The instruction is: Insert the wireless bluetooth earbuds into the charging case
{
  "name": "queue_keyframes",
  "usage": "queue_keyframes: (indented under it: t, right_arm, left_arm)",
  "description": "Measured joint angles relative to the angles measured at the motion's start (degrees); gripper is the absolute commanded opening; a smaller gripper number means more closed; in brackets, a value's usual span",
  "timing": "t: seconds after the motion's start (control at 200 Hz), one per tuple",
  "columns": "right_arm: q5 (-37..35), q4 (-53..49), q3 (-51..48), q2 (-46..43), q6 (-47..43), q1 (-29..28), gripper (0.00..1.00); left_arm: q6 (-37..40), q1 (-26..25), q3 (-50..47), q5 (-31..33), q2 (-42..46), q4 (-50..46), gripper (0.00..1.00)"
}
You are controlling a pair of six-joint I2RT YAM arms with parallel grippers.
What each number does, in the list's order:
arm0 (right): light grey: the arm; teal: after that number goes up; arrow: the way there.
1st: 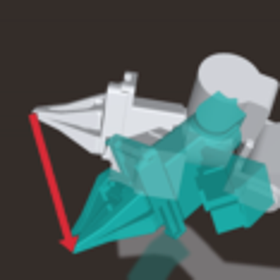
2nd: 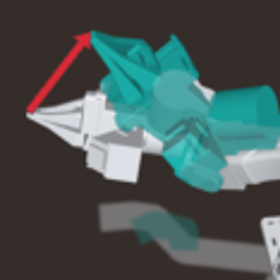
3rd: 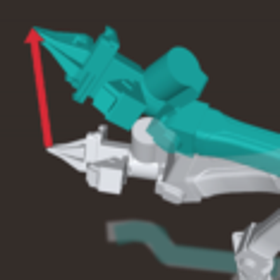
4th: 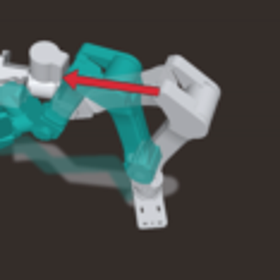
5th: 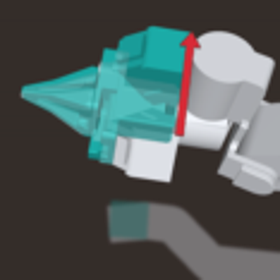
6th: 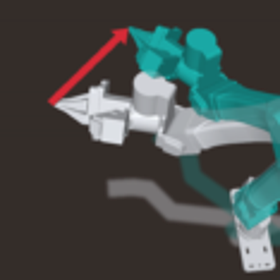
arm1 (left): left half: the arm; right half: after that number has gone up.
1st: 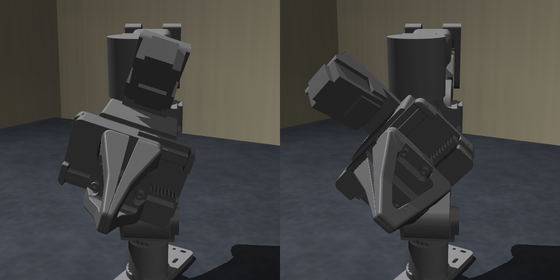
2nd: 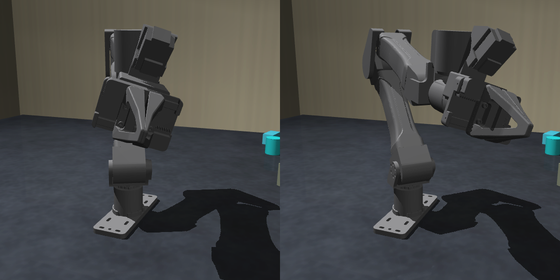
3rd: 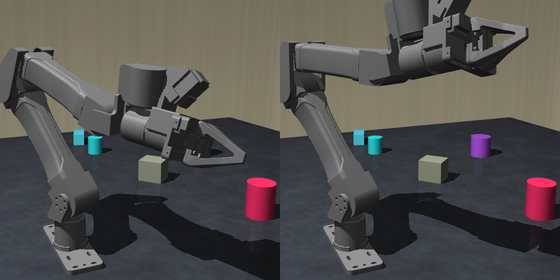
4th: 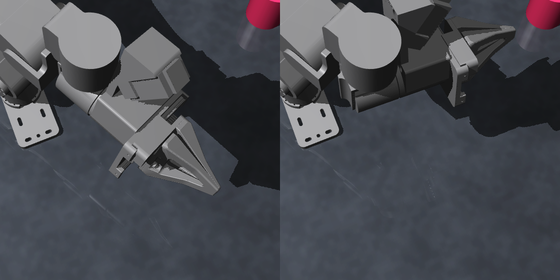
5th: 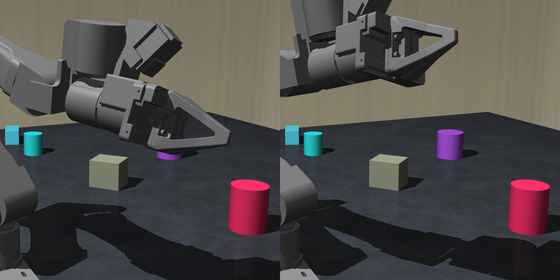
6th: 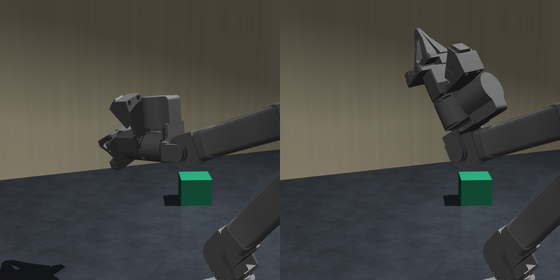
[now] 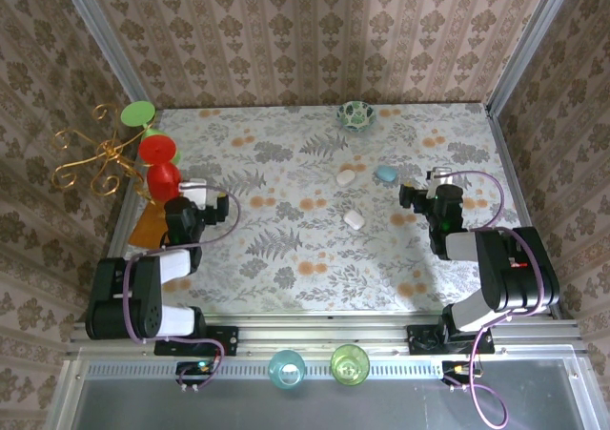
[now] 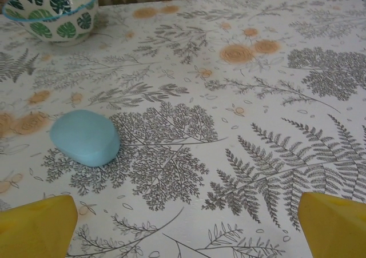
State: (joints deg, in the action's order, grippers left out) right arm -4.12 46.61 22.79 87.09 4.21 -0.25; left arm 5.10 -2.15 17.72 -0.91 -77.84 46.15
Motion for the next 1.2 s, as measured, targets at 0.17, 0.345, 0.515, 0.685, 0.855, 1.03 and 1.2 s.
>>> queue_keyframes:
  t: [0.17,0.345,0.515,0.685,0.855,1.03,1.2]
  right_arm:
    - [0.35,0.63,0.0,0.0,0.0,0.0,1.0]
    - [0.35,0.81,0.0,0.0,0.0,0.0,1.0]
    - [0.35,0.81,0.02,0.02,0.0,0.0,1.0]
    - [0.35,0.81,0.02,0.04,0.0,0.0,1.0]
    - [0.35,0.83,0.02,0.04,0.0,0.0,1.0]
    - [0.35,0.83,0.02,0.04,0.0,0.02,1.0]
    - [0.35,0.83,0.02,0.04,0.0,0.0,1.0]
  left_arm:
    - [-0.02,0.79,0.74,-0.83,-3.74,3.21,1.0]
    - [-0.02,1.11,0.81,-0.98,-8.9,6.36,1.0]
    - [-0.04,1.33,2.71,-1.75,-11.08,5.77,1.0]
    - [-0.42,2.25,4.09,-2.21,-11.08,5.81,1.0]
    - [-0.42,2.23,4.09,-2.32,-11.08,5.81,1.0]
    - [-0.42,1.77,4.09,-1.92,-11.08,5.81,1.0]
    - [-0.42,1.7,4.09,-1.88,-11.08,5.81,1.0]
